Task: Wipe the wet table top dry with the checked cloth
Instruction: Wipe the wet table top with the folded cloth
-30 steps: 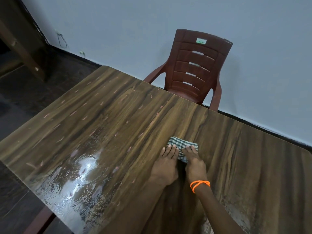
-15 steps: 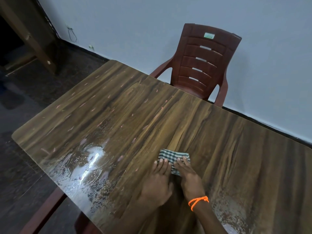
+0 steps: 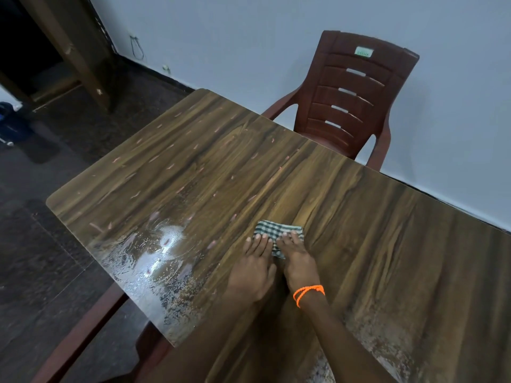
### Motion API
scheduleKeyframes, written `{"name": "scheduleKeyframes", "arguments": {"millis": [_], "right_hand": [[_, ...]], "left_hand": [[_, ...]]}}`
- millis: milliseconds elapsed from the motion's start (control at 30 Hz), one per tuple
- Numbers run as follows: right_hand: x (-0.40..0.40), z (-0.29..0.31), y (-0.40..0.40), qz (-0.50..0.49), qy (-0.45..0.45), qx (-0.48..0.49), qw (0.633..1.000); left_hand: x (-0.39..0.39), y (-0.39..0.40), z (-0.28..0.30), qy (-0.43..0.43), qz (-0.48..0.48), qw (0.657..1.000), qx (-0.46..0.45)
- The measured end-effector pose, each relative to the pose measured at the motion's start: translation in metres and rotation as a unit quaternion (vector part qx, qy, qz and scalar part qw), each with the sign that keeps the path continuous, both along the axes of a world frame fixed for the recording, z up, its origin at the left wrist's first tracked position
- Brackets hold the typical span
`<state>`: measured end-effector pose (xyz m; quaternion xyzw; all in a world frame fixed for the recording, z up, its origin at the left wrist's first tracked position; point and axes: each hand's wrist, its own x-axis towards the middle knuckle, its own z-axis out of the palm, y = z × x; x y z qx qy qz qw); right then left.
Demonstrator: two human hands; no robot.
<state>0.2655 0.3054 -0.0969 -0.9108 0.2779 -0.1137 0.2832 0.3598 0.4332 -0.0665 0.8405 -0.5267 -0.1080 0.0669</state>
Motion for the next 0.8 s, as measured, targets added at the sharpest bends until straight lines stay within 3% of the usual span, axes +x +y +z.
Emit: {"name": "scheduleKeyframes", "arguments": {"millis": [167,333,500,800], "right_hand": [[-0.048,-0.006,0.034,0.044,0.002,0.005,0.999],[-0.085,0.005,0.030,0.017,-0.010,-0.003,1.000],[-0.049,0.003,0.024,-0.080,-0.027,0.029,0.996],[-0.021,0.001,0.080,0.016,-0.038,0.061,0.997]], "left_hand": [[-0.041,0.038,-0.002,0.030,0.007,0.999,-0.010],[-0.073,0.037,-0.005,0.061,-0.015,0.998,-0.018],[-0.045,0.018,-0.001,0.027,-0.010,0.999,-0.043],[-0.027,0.080,-0.011,0.033,0.084,0.994,-0.059]]}}
